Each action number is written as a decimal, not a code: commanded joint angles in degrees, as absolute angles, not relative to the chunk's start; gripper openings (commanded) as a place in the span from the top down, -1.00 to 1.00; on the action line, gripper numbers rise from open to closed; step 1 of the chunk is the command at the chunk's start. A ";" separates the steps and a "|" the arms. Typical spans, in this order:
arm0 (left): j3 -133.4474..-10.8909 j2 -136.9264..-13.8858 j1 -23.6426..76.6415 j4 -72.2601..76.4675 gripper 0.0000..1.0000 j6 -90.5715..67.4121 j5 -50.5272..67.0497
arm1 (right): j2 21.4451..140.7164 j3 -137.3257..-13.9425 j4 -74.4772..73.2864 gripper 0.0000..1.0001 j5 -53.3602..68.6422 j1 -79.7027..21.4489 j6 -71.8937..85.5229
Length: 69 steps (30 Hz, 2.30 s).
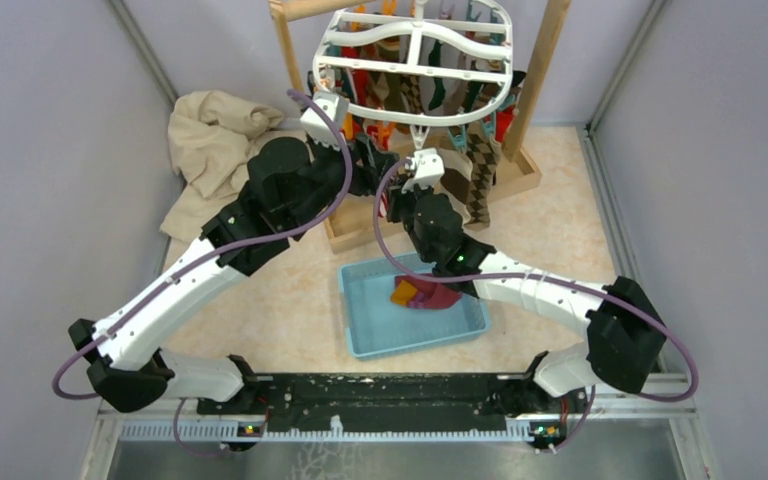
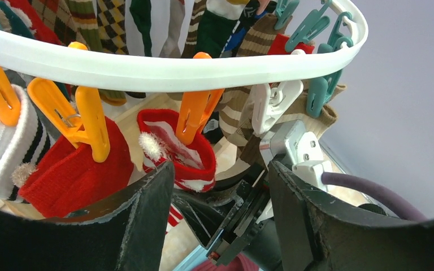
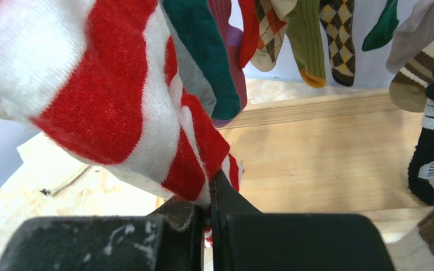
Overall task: Remove the socks clipped to the hanger
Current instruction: Remove the sock from the hanger.
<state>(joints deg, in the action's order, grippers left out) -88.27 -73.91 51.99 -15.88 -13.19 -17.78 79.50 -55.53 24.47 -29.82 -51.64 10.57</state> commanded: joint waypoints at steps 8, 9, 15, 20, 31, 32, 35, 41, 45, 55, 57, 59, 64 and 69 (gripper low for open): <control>-86.73 -76.92 51.77 -7.48 -0.40 -14.19 -21.18 | 75.64 -52.21 28.75 1.00 -27.42 -52.12 10.09; -87.24 -77.60 51.77 -7.39 -0.40 -14.28 -21.65 | 75.45 -51.94 28.92 1.00 -27.28 -52.12 10.17; -88.24 -80.96 51.86 -6.33 -0.36 -14.86 -25.09 | 74.80 -50.95 29.13 1.00 -27.05 -52.12 10.28; -88.51 -81.97 51.99 -5.31 -0.31 -14.79 -27.58 | 74.78 -50.71 29.34 1.00 -26.68 -52.14 10.24; -89.24 -82.64 52.11 -1.60 -0.24 -13.62 -30.24 | 74.62 -49.44 29.95 1.00 -26.24 -52.14 10.57; -89.36 -82.76 52.12 -1.38 -0.25 -13.74 -30.16 | 74.62 -49.40 29.97 1.00 -26.21 -52.17 10.55; -89.49 -83.31 52.12 -0.47 -0.26 -13.97 -30.17 | 74.54 -49.32 30.06 1.00 -26.19 -52.12 10.63; -90.60 -85.28 52.12 -0.45 -0.27 -14.31 -30.94 | 74.01 -49.13 29.96 1.00 -26.27 -52.12 10.55; -90.79 -86.01 52.42 -0.46 -0.27 -14.21 -32.63 | 73.81 -49.04 29.89 1.00 -26.28 -52.12 10.70; -92.43 -86.81 53.09 -0.44 0.11 -12.39 -35.59 | 73.40 -48.69 29.66 1.00 -26.31 -52.19 10.56; -92.70 -86.67 53.09 -0.44 0.17 -12.00 -35.60 | 73.31 -48.54 29.66 1.00 -26.41 -52.13 10.57; -92.98 -86.61 53.09 -0.42 0.20 -11.73 -35.40 | 73.15 -48.30 29.72 1.00 -26.37 -52.08 10.48; -93.35 -86.66 53.09 -0.44 0.32 -11.11 -35.07 | 72.79 -47.66 29.79 1.00 -26.46 -52.15 10.46; -93.70 -86.85 53.09 -0.44 0.62 -11.16 -34.63 | 72.41 -47.20 29.76 1.00 -26.54 -52.12 10.46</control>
<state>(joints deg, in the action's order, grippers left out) -91.20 -86.54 52.80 -1.78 -11.86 -34.37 74.50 -47.29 27.86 -26.46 -51.64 10.63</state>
